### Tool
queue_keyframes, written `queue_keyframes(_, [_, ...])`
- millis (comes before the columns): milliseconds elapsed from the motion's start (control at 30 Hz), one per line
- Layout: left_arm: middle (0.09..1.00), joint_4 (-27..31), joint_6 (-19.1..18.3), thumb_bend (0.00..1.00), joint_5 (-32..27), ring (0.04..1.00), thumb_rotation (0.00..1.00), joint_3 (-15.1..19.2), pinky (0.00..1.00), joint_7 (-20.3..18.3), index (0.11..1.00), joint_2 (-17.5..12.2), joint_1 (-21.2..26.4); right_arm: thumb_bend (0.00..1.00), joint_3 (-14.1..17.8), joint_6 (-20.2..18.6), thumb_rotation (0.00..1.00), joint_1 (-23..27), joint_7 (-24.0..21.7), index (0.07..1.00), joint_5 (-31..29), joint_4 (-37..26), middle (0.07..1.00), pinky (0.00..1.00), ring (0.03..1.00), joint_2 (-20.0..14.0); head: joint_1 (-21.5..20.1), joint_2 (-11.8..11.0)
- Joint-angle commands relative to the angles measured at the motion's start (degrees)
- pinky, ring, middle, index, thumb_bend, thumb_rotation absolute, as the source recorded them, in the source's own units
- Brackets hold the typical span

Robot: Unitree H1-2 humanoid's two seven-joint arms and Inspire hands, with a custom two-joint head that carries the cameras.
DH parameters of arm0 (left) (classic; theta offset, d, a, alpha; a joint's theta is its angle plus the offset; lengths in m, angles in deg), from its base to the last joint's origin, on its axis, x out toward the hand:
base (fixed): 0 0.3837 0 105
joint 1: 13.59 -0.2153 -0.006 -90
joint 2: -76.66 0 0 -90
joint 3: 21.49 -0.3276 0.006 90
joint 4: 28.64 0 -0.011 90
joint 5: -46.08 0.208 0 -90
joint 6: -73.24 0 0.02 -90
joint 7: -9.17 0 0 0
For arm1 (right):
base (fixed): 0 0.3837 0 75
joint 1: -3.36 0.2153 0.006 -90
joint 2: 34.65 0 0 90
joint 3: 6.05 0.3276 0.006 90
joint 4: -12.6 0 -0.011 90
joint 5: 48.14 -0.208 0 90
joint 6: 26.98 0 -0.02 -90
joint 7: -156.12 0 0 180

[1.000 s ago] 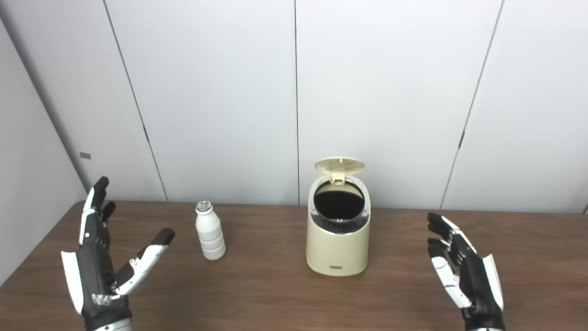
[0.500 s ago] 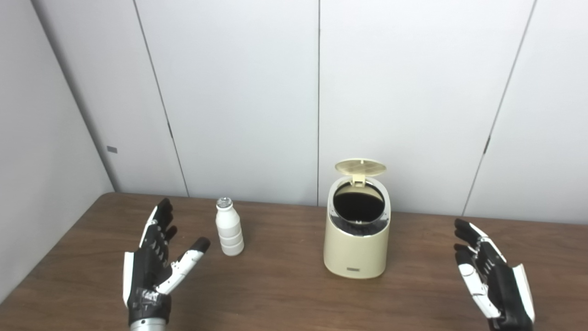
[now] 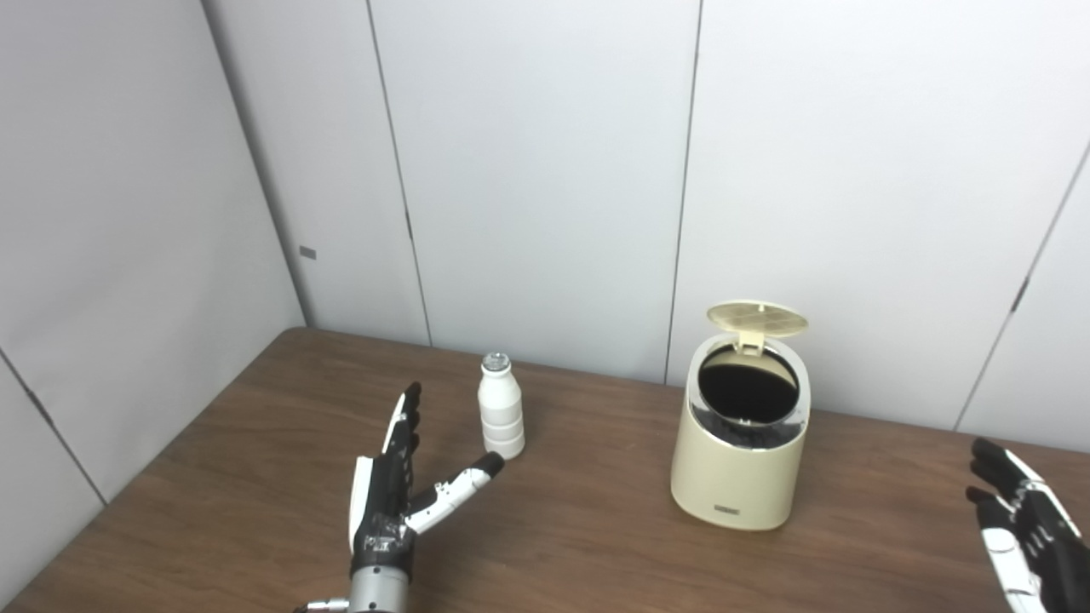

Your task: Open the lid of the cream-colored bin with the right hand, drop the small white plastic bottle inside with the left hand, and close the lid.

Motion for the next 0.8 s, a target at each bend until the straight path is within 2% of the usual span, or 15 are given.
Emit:
queue_keyframes(0, [0.996,0.06,1.57,1.0,1.28,1.0,0.35,-0.16,0.98,1.03,0.992,-0.25,2.14,0.24,0.36,1.27,0.77,2.14,-0.12,0.824,0.28,-2.81,0.837,0.69,0.813,-0.72,-0.03,0.08])
queue_keyframes(267, [0.979,-4.09,1.94,1.0,4.91,0.979,0.37,-0.74,0.92,4.35,0.99,0.2,3.48,0.24,0.62,-1.86,0.78,1.92,-1.36,0.805,-1.37,-5.94,0.821,0.64,0.791,-0.26,2.6,0.12])
queue_keyframes(300, [0.986,-4.78,2.07,1.0,5.2,0.992,0.36,-0.74,0.97,4.8,0.995,0.23,3.66,0.23,0.63,-2.23,0.79,1.89,-1.42,0.801,-1.25,-6.33,0.817,0.63,0.784,-0.26,2.8,0.11])
queue_keyframes(367, [0.995,-6.1,2.63,1.0,5.24,0.999,0.34,-0.61,0.99,5.45,0.999,0.22,3.99,0.22,0.57,-2.76,0.79,1.88,-1.83,0.8,-1.59,-6.98,0.814,0.63,0.782,-0.28,2.8,0.11])
queue_keyframes(533, [0.994,-9.04,3.29,1.0,3.62,1.0,0.32,-0.1,1.0,5.82,1.0,-0.17,4.77,0.2,0.62,-4.06,0.77,1.78,-2.29,0.795,-1.93,-8.27,0.809,0.62,0.777,0.0,2.94,0.18])
queue_keyframes(767, [0.974,-10.27,-0.68,1.0,6.25,0.977,0.34,-1.38,0.93,5.26,0.991,-1.83,5.61,0.18,0.44,-5.46,0.75,1.42,-2.63,0.796,-1.78,-9.98,0.811,0.62,0.779,-0.04,2.61,0.4])
